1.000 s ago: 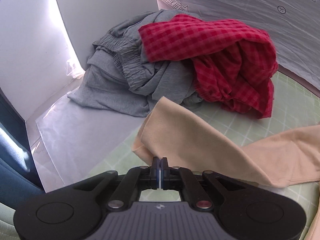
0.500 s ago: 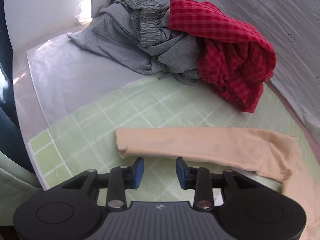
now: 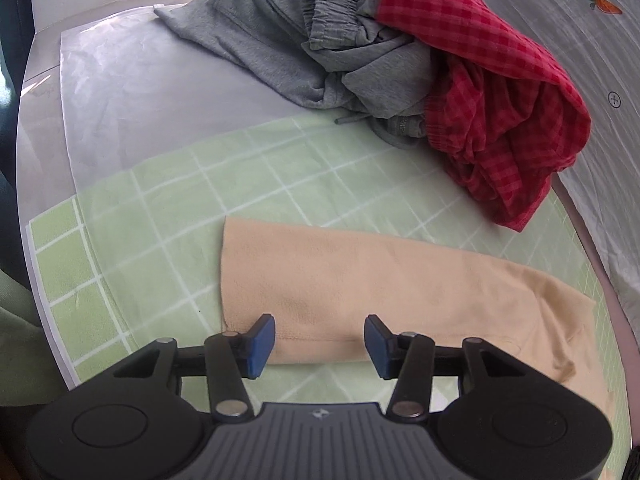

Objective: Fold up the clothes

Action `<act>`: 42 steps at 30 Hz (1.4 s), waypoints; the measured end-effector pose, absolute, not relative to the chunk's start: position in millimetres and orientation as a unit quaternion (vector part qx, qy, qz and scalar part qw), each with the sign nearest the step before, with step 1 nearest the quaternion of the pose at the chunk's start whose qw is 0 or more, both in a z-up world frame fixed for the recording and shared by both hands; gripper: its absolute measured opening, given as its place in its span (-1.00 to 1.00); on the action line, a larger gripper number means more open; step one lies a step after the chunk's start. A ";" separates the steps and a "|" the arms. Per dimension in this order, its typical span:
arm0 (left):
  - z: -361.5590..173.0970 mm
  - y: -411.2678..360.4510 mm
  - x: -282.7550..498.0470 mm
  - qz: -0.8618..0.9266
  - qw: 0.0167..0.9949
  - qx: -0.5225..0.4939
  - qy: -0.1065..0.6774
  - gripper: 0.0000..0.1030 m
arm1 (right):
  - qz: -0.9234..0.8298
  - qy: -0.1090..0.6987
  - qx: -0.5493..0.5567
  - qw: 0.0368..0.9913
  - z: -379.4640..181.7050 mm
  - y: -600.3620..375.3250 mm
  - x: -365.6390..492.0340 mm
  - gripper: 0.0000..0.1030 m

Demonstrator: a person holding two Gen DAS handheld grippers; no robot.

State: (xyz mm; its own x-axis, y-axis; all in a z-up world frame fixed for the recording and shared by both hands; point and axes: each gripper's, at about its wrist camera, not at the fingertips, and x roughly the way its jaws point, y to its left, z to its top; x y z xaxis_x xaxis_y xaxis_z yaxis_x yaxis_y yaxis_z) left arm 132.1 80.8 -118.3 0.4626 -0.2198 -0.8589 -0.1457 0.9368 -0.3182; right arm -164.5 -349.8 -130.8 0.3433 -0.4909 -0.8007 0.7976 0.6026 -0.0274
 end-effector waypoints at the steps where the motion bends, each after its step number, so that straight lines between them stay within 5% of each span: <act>1: -118.2 76.8 133.3 -0.021 0.840 -0.157 0.518 -0.12 | -0.404 0.406 0.189 0.798 -130.9 -350.0 -164.4 0.37; 4: -118.7 64.6 135.6 -0.019 0.851 -0.083 0.518 -0.63 | -0.405 0.405 0.189 0.798 -131.2 -350.0 -164.3 0.39; 11: -121.7 76.1 137.1 -0.022 0.856 -0.066 0.512 -0.90 | -0.407 0.401 0.198 0.797 -132.8 -350.6 -167.1 0.47; 24: -109.4 41.1 137.1 0.000 0.873 0.008 0.488 -0.86 | -0.375 0.429 0.217 0.792 -128.4 -369.8 -168.6 0.58; 34: -73.6 -35.1 119.1 -0.073 0.870 -0.033 0.486 -0.49 | -0.391 0.384 0.161 0.821 -76.6 -419.3 -174.5 0.60; 42: -95.6 -172.9 118.1 -0.180 0.842 -0.017 0.508 -0.45 | -0.421 0.391 0.192 0.796 -98.0 -491.9 -155.2 0.60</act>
State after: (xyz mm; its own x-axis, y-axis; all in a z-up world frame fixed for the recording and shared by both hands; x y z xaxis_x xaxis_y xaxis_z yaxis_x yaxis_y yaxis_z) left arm 118.1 -172.9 -95.6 0.4180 -0.3214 -0.8497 0.2859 0.9343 -0.2128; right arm -155.2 -491.9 -98.0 0.3397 -0.5188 -0.7845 0.8199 0.5721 -0.0233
